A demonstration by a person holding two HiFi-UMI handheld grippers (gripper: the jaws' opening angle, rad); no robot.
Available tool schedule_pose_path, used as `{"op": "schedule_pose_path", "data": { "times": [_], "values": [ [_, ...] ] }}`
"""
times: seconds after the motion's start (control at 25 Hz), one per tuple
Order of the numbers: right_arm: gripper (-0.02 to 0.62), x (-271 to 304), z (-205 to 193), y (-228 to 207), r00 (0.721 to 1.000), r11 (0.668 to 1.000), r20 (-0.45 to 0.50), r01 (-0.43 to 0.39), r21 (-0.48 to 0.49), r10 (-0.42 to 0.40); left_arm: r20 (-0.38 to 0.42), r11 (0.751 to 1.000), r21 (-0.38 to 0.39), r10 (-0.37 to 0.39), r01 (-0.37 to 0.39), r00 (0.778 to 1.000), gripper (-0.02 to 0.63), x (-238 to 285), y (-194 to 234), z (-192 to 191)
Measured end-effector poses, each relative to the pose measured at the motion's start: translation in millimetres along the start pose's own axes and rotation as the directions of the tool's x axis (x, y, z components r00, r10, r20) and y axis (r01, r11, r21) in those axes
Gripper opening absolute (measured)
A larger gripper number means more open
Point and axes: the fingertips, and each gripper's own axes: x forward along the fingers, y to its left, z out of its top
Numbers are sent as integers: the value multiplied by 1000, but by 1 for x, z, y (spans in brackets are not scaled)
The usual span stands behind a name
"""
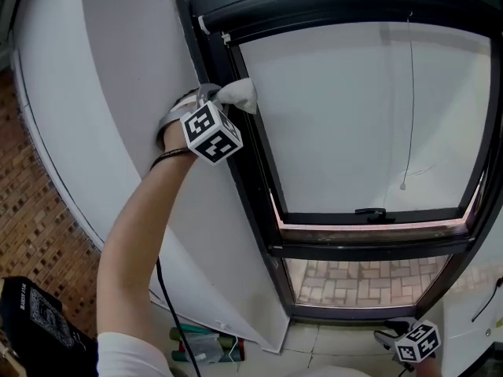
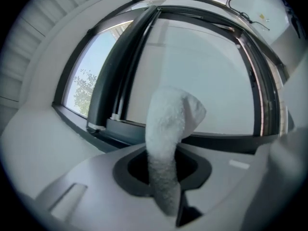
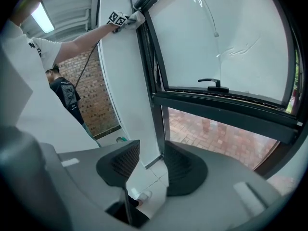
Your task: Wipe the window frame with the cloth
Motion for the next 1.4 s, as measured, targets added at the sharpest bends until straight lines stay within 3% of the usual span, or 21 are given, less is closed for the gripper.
{"op": "schedule_pose_path", "data": {
  "times": [0.12, 0.36, 0.6, 0.8, 1.08, 1.24, 1.4],
  "values": [
    [163, -4, -4, -3, 1000, 1000, -2, 19, 16, -18, 4, 997, -22, 78, -78, 997, 97, 0, 63, 8],
    [163, -11, -5, -1, 999, 998, 9, 43, 36, -44, -16, 975, 22, 220, -220, 975, 97, -4, 151, 25],
    [163, -22, -11, -5, 997, 996, 6, 73, 45, -73, -33, 979, 44, 200, -199, 979, 97, -1, 150, 27],
    [163, -25, -9, -7, 998, 997, 9, 68, 31, -69, 6, 977, 43, 210, -210, 978, 97, -17, 145, 32],
    [161, -15, -3, 3, 1000, 1000, -6, 29, -11, -29, 94, 990, -18, 142, -141, 985, 97, -57, 74, 51],
    [163, -11, 4, 7, 1000, 998, -18, 17, -52, -18, 149, 997, -37, 75, -71, 986, 97, -72, -12, 59],
    [163, -10, 15, 9, 1000, 997, -16, 13, -80, -14, 189, 997, -53, -38, 49, 981, 97, -75, -115, 59]
  ]
}}
